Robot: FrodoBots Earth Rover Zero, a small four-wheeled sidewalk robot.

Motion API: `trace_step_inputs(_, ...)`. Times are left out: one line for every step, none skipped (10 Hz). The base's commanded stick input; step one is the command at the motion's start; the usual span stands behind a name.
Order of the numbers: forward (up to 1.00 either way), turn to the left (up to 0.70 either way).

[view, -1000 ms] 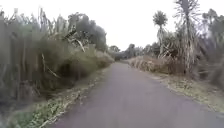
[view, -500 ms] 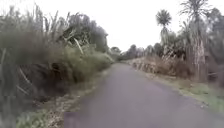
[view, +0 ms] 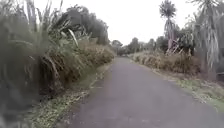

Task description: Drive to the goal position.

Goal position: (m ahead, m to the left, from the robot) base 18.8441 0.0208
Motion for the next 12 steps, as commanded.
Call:
trace_step_inputs(0.85, -0.31)
trace_step_inputs(0.85, -0.25)
trace_step_inputs(0.85, -0.19)
trace_step_inputs(0.85, -0.13)
trace_step_inputs(0.85, -0.07)
trace_step_inputs(0.85, -0.01)
trace_step_inputs(0.85, 0.0)
trace_step_inputs(0.85, 0.0)
trace_step_inputs(0.85, 0.0)
trace_step_inputs(0.85, 0.0)
trace_step_inputs(0.85, 0.0)
trace_step_inputs(0.85, -0.03)
